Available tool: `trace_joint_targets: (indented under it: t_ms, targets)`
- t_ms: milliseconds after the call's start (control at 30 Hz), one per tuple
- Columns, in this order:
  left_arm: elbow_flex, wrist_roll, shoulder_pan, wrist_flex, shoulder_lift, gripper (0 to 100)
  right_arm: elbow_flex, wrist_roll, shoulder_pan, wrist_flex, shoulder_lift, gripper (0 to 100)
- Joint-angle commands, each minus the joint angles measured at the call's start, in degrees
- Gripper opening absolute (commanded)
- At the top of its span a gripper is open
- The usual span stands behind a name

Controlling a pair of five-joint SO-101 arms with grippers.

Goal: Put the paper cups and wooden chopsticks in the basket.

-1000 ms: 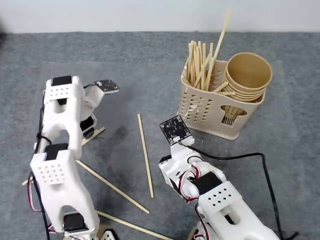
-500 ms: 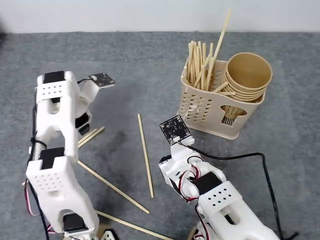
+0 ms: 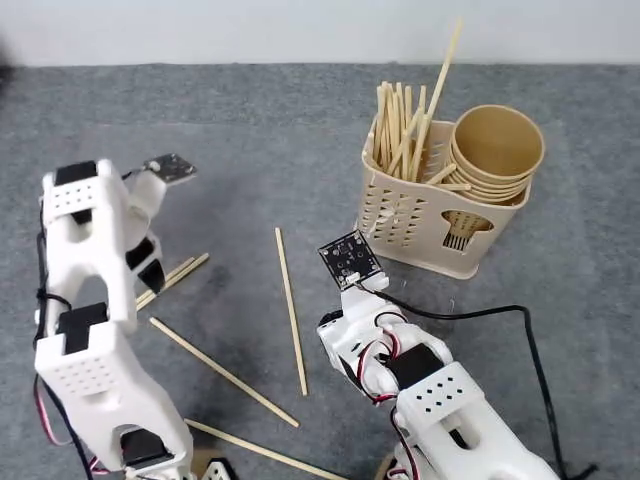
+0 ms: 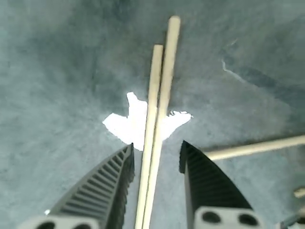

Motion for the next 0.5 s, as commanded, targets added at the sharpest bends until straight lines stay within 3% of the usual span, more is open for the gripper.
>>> trace_joint_targets:
  t_ms: [0,333,467]
  targets:
    - [4.62,-0.70,-0.97,-6.24,-1.93,16,-0.26,0.26,-0.48,-0.57,-0.40,1.5]
    - [11.38,-0.79,-2.02,-19.34,3.96,15,-0.26,0.26,-0.48,-0.57,-0.31,1.5]
    - [9.89,-3.25,-2.29,-17.76,5.71,10,-0.26,0.44,-0.57,-0.57,-0.31,1.5]
